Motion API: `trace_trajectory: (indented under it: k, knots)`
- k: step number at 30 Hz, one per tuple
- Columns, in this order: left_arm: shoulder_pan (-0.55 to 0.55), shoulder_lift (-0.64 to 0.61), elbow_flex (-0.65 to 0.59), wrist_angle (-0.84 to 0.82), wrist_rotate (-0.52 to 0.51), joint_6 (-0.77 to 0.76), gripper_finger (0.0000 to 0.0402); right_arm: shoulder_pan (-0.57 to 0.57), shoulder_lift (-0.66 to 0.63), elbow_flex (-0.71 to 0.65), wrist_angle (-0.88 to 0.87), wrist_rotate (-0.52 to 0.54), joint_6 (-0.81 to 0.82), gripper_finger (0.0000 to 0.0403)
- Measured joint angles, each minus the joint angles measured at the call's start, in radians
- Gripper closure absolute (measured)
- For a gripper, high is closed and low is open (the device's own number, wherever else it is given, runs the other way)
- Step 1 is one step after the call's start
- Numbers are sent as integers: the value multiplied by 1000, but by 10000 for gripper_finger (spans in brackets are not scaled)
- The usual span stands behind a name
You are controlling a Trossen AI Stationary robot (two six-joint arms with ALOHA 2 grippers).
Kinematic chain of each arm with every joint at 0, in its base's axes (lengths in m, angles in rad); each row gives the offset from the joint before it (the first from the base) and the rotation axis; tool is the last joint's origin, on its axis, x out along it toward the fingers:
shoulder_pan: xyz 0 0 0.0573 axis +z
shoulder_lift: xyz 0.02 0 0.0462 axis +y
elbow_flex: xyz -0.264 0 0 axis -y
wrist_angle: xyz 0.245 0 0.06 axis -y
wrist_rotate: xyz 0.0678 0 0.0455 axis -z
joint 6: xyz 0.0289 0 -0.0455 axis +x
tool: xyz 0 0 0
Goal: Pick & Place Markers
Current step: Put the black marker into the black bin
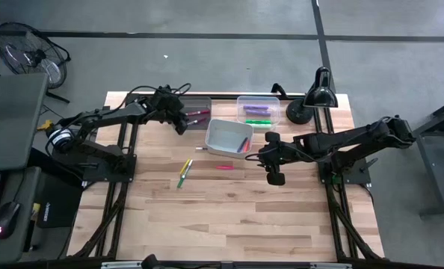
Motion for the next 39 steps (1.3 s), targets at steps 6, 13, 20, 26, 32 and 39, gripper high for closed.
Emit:
trace_trajectory:
  k: [6,13,20,26,32,39]
  knots:
    - [0,-2,0,1,103,30,276,0,0,0,0,0,-15,263]
    - [-71,-2,30,-12,176,64,275,0,0,0,-1,0,-18,263]
    - [-240,-1,81,-177,47,172,275,0,0,0,-2,0,-18,263]
    - [-397,49,81,-219,-140,184,275,0,0,0,-2,1,-18,263]
    - [-455,127,83,-150,-233,174,275,0,0,0,-1,-3,-15,263]
    - [-452,224,81,-134,-236,182,275,0,0,0,-1,-11,-15,263]
